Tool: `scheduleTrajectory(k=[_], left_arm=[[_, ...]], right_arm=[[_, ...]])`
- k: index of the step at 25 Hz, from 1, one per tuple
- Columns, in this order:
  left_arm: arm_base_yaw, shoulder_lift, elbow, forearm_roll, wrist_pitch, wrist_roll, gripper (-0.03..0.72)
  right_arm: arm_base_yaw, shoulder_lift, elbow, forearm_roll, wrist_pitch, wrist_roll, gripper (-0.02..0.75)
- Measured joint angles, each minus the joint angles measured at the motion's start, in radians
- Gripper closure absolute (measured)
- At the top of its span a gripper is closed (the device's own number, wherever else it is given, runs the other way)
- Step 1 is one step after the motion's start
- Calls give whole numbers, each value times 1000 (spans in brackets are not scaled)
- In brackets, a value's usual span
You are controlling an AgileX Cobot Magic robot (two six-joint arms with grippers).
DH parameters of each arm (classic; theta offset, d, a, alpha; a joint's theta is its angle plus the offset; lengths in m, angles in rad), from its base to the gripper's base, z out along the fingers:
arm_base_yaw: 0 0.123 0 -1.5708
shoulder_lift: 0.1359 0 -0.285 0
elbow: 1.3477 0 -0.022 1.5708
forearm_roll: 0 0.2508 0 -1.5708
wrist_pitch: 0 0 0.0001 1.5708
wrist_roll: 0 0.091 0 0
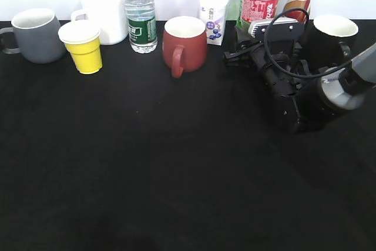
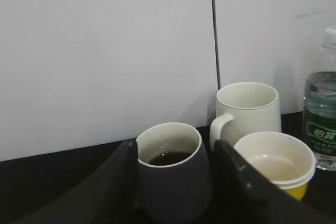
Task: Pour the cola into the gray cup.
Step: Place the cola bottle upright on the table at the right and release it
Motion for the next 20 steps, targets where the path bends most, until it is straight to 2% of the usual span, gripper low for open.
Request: scheduleTrajectory(k=[2,4,10,14,17,18,20], left_arm=[[0,0,0,1,0,0,332],[0,0,0,1,0,0,332],[0,0,0,1,0,0,332],[0,0,0,1,1,0,332],[0,0,0,1,59,0,332],[-8,-11,0,-2,130,0,332],[-51,-68,-24,-5,393,0,332]], right_arm=[[0,0,3,1,18,0,206],[0,0,6,5,40,0,160],[0,-65,90,5,44,0,151],[0,-143,226,4,45,0,151],[0,-304,348,-6,49,0,151],[0,-387,371,-27,125,0,151],[0,-596,372,-60,568,0,151]])
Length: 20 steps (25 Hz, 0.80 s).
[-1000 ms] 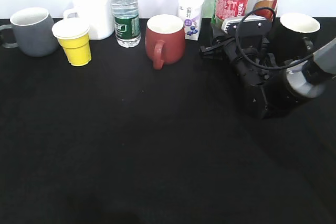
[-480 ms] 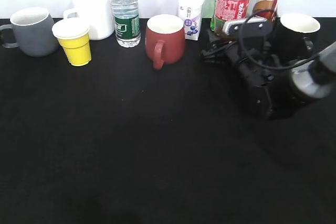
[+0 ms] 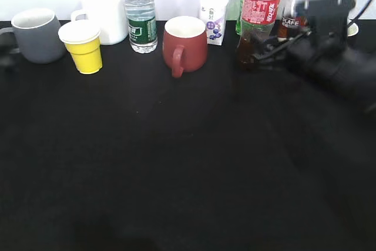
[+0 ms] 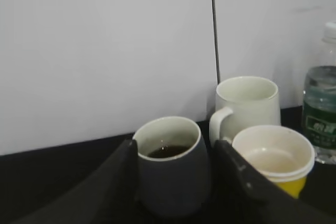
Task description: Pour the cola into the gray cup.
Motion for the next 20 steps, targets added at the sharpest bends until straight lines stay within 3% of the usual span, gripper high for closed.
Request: scheduleTrajectory(k=[4,6,8,10,13,15,17,20], left_arm=[[-39,-71,-189,-6,944,0,332],[-39,-109,-298,-32,1357,-1,332],[-39,-224,-333,-38,1560,-36,332],[-39,-462,-333,-8,1592,-85,332],[-39,-866,-300,8,1535,-101,323],[-40,-1058,-212,18,1543,-102,232],[-40,-1171,-150,18,1537,-103,158],[-40,-1193,-69,19,1487,-103,146]], right_arm=[[0,-284,-118,-16,1066,3,153],[0,-364,-195,-31,1464,28,181],[0,-467,-223,-88,1701,102,213],[0,-645,-222,-127,1782,146,216],[0,-1010,-157,-156,1760,162,209],[0,-1228,-77,-177,1757,162,134],[0,-1424,12,-191,1757,162,118],[0,-1552,145,-209,1754,162,118]])
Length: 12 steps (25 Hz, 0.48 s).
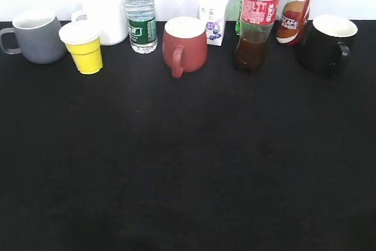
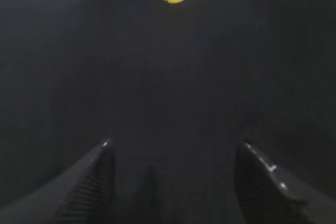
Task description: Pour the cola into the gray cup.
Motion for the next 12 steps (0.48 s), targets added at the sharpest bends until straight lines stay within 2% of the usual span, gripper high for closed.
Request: scheduleTrajectory(k=[6,12], left_arm=[[0,13,31,0,-37,0,167],[0,13,31,0,-38,0,257]], right_arm=[[0,-2,34,-4,-13,0,151],[0,-5,34,-4,-16,0,152]])
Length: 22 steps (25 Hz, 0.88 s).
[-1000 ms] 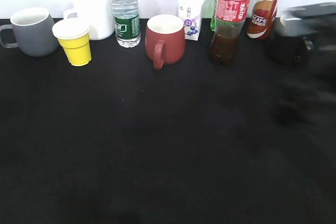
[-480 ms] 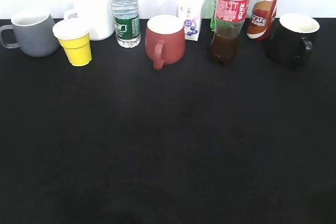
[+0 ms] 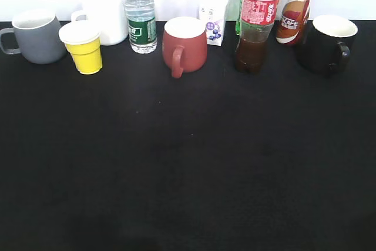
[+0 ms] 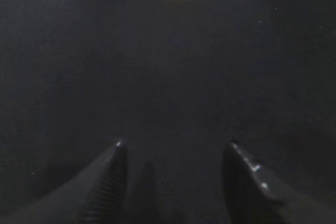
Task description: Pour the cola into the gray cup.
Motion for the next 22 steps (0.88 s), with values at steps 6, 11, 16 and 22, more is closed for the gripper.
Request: scheduleTrajectory(k=[6,11,16,22], left_arm=[[207,-98,0,-1,-1,0,363],[213,-122,0,-1,-1,0,457],[213,-122,0,-1,-1,0,465],[213,-122,0,-1,-1,0,465]], right_arm=[[-404,-81,0,2,-1,0,153],[-432,-168,0,1,0,0,153],[-432,-168,0,1,0,0,153],[-432,-168,0,1,0,0,153]])
